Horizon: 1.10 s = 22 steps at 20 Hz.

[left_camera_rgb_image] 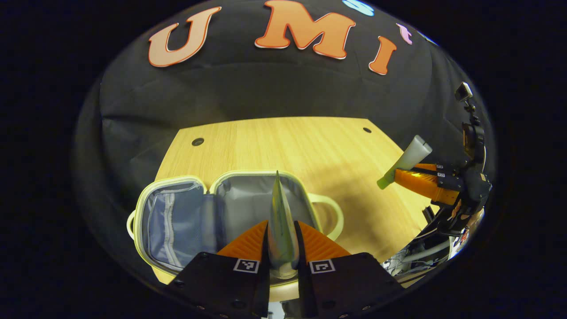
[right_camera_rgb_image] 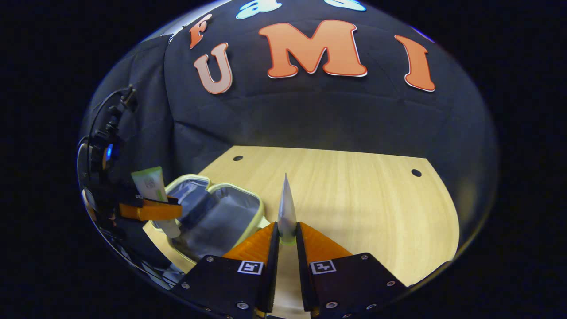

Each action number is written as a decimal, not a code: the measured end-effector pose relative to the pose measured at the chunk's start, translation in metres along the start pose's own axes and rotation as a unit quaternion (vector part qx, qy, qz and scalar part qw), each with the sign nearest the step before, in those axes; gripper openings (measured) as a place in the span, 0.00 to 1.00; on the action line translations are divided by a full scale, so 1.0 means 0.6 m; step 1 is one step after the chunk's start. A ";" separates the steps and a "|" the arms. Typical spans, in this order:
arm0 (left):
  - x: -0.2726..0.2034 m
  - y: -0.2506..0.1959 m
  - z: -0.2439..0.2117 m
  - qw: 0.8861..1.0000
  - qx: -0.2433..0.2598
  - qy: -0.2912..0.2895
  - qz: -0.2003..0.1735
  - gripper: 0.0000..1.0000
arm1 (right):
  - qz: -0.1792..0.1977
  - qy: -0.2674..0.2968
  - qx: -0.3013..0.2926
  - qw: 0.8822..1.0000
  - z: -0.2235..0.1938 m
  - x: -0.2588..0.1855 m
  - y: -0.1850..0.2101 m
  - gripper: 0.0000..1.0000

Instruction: First open the suitcase, pack the skin care products into it, and then close the suitcase.

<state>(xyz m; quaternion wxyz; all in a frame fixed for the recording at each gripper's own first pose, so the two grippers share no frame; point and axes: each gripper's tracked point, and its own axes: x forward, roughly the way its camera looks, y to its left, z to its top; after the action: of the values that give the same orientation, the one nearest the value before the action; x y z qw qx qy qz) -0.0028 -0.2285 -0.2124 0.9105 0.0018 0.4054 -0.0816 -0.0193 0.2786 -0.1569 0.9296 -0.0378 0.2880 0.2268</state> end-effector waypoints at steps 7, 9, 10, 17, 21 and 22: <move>0.063 0.075 -0.078 0.988 0.040 0.146 -0.022 0.27 | 0.014 0.020 0.018 1.000 -0.014 0.020 0.092 0.25; 0.089 0.076 -0.097 0.981 0.037 0.187 -0.039 0.27 | 0.009 0.022 0.031 0.999 -0.017 0.019 0.095 0.25; 0.099 0.075 -0.104 0.977 0.038 0.203 -0.046 0.27 | 0.004 0.023 0.037 0.999 -0.019 0.020 0.095 0.25; 0.174 0.065 -0.133 0.968 0.047 0.242 -0.052 0.33 | -0.014 0.031 0.057 0.998 -0.034 0.007 0.098 0.25; 0.149 0.057 -0.101 0.978 0.071 0.188 -0.062 1.00 | -0.015 0.031 0.056 0.998 -0.031 0.001 0.099 0.25; 0.139 0.060 -0.090 0.982 0.076 0.164 -0.056 1.00 | -0.015 0.033 0.055 0.998 -0.027 0.000 0.098 0.24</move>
<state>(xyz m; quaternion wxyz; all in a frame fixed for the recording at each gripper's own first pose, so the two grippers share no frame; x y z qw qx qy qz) 0.0178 -0.2017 -0.3123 0.8226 0.0620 0.5415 -0.1617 -0.0537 0.3278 -0.1671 0.9237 0.0019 0.3296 0.1951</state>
